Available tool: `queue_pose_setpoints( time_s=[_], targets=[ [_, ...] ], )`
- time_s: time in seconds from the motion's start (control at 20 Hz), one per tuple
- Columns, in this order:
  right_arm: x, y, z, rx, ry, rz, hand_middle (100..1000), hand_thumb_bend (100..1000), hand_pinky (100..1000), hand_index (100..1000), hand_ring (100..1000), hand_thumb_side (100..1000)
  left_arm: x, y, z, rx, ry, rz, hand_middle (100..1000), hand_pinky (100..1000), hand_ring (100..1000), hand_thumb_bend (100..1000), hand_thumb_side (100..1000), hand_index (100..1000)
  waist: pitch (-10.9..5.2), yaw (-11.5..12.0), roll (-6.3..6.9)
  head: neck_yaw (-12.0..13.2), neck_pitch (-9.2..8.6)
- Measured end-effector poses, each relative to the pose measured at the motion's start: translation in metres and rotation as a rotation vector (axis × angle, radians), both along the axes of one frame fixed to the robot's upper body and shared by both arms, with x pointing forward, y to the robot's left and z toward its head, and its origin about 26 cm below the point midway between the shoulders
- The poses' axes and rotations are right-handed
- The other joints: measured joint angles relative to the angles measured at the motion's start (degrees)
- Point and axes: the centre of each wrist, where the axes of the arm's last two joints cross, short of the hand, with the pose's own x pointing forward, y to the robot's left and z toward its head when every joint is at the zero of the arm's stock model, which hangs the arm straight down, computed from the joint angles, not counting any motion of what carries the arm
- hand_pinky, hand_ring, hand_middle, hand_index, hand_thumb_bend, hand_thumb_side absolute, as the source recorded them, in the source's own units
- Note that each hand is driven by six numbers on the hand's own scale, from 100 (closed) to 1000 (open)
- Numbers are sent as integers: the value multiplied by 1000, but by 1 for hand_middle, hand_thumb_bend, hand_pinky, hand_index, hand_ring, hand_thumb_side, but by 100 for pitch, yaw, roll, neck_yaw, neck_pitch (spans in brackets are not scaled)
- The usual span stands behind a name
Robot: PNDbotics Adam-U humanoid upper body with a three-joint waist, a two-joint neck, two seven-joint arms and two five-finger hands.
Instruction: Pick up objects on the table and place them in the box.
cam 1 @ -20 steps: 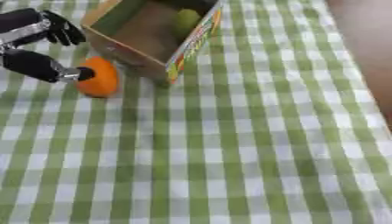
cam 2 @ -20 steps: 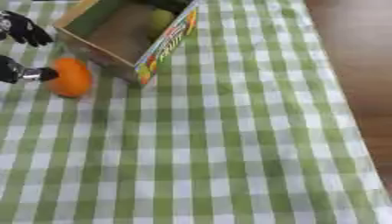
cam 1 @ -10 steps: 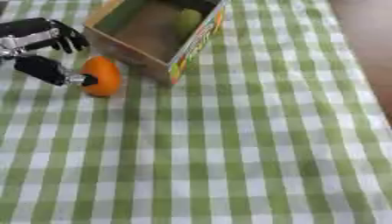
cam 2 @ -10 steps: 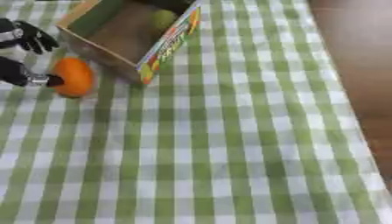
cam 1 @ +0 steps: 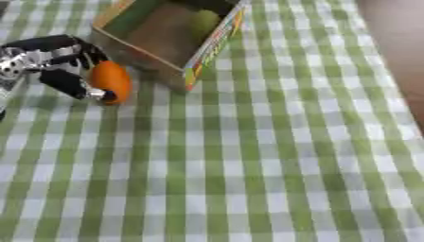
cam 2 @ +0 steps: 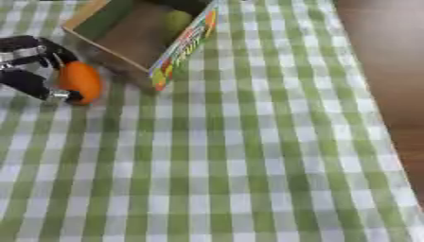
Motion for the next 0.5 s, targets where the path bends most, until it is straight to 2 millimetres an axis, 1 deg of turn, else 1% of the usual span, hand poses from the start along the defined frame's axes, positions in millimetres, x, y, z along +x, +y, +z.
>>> queue_pose_setpoints(
  time_s=[0.15,0.3,0.45,0.5],
  targets=[
    [0,0,0,1,0,0,563,100,816,877,781,523,5,-3,-2,-9,9,-1,716,760,732,596,550,852,0,-19,0,12,0],
    [0,0,0,2,1,0,563,100,816,877,783,523,10,-5,-7,-20,18,1,689,744,707,565,527,823,0,-35,0,18,-1],
    [0,0,-1,5,3,-1,563,100,816,877,785,523,12,-6,-9,-19,12,-1,647,722,669,435,430,787,0,-39,4,28,-1],
    [0,0,-1,7,4,-1,563,100,816,877,786,523,12,-6,-10,-16,9,0,625,706,649,343,359,765,0,-39,6,29,-1]
  ],
)
